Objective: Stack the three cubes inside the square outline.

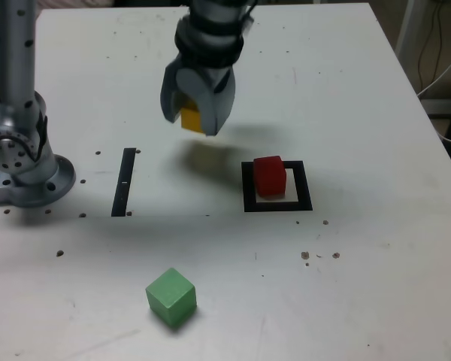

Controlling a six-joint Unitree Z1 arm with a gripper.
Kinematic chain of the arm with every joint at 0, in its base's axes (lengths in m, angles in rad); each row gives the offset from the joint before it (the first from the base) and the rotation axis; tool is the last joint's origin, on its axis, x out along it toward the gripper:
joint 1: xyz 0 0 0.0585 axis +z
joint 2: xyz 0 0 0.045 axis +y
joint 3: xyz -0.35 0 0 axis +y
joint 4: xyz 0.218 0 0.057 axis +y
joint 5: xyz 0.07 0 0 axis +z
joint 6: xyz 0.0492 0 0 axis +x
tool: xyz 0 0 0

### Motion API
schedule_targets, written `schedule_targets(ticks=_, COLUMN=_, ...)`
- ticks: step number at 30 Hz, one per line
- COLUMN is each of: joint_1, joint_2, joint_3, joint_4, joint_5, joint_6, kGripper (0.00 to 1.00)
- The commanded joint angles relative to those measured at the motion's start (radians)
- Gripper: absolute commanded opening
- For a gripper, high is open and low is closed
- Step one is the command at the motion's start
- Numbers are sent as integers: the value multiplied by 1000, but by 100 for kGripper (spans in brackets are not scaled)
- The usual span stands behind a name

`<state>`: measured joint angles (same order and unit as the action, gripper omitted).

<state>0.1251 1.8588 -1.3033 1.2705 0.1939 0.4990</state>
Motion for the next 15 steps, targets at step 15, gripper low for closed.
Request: schedule_targets(ticks=15, joint_1=-148, joint_2=51, joint_3=-342, joint_4=199, joint_5=-53, joint_6=-265, kGripper=23)
